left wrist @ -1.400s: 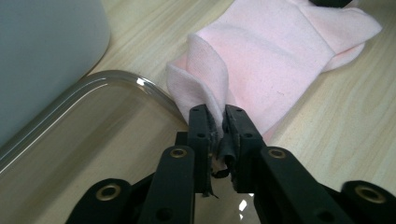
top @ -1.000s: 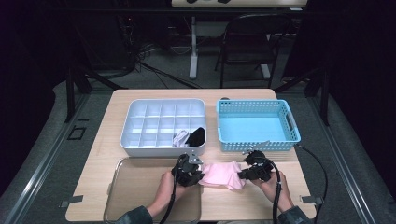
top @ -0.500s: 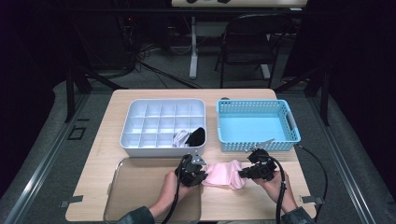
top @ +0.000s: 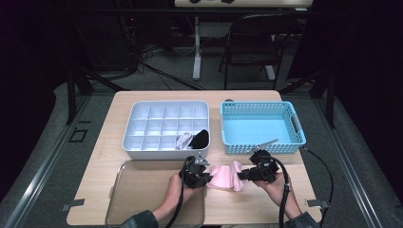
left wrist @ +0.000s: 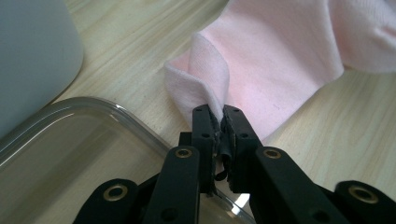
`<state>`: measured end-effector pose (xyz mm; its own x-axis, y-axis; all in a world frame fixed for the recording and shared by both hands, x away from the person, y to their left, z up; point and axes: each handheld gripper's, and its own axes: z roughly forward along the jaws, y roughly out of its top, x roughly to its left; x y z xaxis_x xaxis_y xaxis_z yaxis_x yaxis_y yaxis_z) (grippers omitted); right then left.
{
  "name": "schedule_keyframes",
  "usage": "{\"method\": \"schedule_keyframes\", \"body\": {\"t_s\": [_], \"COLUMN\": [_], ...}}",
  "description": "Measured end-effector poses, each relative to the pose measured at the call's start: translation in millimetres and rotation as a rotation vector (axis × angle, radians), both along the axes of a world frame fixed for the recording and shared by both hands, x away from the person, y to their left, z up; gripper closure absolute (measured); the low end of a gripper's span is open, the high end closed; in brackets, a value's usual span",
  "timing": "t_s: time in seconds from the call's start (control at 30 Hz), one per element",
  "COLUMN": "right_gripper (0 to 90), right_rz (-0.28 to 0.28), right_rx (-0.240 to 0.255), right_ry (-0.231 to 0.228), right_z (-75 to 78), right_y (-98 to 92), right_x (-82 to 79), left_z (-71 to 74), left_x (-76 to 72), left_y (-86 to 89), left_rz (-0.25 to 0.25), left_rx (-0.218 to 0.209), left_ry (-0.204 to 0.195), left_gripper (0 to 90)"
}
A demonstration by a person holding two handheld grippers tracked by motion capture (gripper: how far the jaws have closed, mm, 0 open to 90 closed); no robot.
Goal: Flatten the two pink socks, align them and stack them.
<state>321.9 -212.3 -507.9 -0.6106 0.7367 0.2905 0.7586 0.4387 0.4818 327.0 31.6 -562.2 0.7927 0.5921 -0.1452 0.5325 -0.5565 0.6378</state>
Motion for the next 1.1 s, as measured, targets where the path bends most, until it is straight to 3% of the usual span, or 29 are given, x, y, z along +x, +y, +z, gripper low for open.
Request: {"method": "schedule_keyframes", "body": {"t_s": [0.37, 0.57, 0.7, 0.77, 0.83, 0.87, 0.93, 1.1], "right_gripper": [79.6, 76.7, 58.5, 52.4, 53.0, 52.8, 54.7, 51.4], "right_rz": [0.009, 0.043, 0.072, 0.072, 0.069, 0.061, 0.039, -0.044], "right_rx": [-0.052, -0.149, -0.090, -0.068, -0.021, -0.033, 0.001, -0.048], "right_ry": [0.013, 0.007, 0.000, -0.033, -0.054, -0.069, -0.093, -0.055], "right_z": [-1.8, -5.9, -9.5, -5.9, 0.2, 3.0, 5.3, -6.4], "right_y": [33.9, 54.5, 59.5, 56.5, 48.5, 44.6, 34.9, 20.7], "right_x": [6.5, 10.3, 9.8, 8.1, 6.1, 5.0, 2.9, 6.0], "left_z": [-5.7, -6.4, -0.7, 4.4, 9.6, 11.9, 15.1, 19.8], "left_x": [5.5, 7.7, 7.2, 6.2, 5.2, 4.8, 4.9, 7.8], "left_y": [-7.1, -10.0, -4.9, -0.5, 5.2, 9.0, 15.4, 22.2], "left_rz": [0.009, 0.009, 0.019, 0.023, 0.022, 0.034, 0.040, 0.071], "left_rx": [-0.035, -0.048, -0.046, -0.040, -0.031, -0.033, -0.029, -0.048], "left_ry": [0.030, 0.046, 0.046, 0.039, 0.031, 0.027, 0.028, 0.031], "left_gripper": [83.9, 80.7, 65.2, 60.4, 58.6, 57.1, 56.6, 53.0]}}
